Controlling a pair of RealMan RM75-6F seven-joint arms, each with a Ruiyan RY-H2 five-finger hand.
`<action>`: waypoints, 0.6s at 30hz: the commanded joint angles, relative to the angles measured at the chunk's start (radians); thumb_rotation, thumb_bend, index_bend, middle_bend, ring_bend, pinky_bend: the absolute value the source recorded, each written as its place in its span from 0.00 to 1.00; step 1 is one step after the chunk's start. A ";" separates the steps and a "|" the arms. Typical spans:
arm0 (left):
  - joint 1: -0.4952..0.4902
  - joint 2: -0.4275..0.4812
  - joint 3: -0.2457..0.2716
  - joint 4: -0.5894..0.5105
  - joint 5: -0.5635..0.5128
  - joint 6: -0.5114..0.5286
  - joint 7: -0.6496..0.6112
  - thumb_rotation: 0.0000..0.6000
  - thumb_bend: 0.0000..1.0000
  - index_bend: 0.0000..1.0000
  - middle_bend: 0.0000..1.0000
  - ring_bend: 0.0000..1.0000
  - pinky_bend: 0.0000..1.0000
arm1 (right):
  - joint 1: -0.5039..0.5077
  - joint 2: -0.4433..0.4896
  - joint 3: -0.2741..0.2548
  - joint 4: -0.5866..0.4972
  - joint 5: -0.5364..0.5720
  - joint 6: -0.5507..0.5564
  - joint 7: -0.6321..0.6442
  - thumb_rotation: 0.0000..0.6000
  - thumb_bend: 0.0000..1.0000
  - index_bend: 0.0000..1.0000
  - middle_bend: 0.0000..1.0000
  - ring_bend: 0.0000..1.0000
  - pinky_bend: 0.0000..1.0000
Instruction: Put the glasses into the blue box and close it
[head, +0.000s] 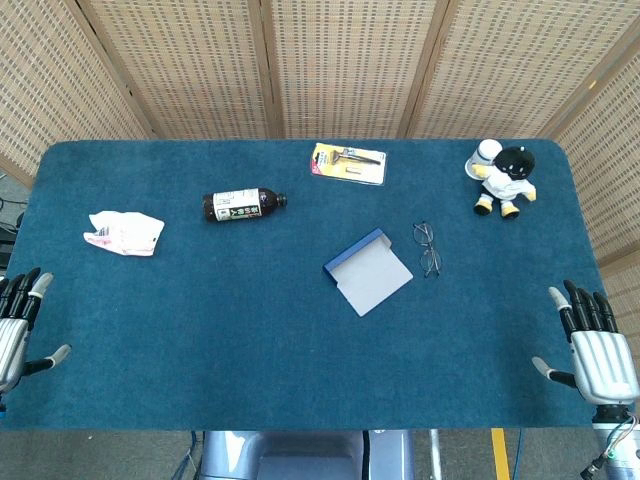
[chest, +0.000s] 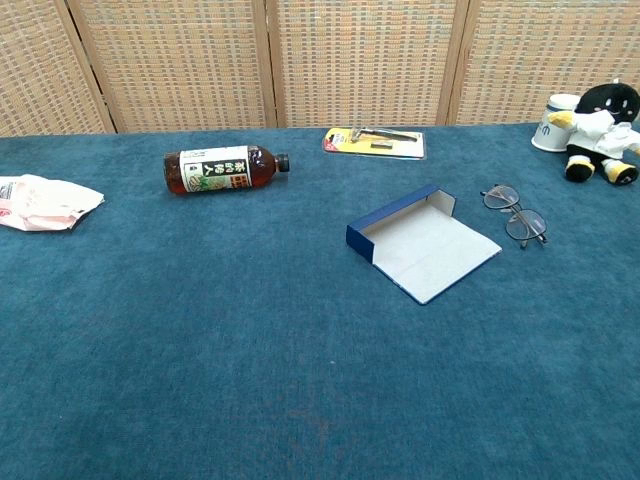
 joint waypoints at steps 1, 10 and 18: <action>-0.003 -0.004 -0.001 0.004 -0.005 -0.006 0.006 1.00 0.00 0.00 0.00 0.00 0.00 | 0.003 0.001 -0.003 0.000 0.000 -0.009 0.001 1.00 0.00 0.00 0.00 0.00 0.00; -0.008 -0.005 -0.007 0.004 -0.011 -0.012 0.006 1.00 0.00 0.00 0.00 0.00 0.00 | 0.041 0.011 0.003 0.013 -0.018 -0.056 0.071 1.00 0.00 0.00 0.00 0.00 0.00; -0.027 -0.006 -0.030 0.012 -0.051 -0.044 -0.003 1.00 0.00 0.00 0.00 0.00 0.00 | 0.249 0.006 0.074 0.118 -0.076 -0.261 0.230 1.00 0.61 0.15 0.00 0.00 0.00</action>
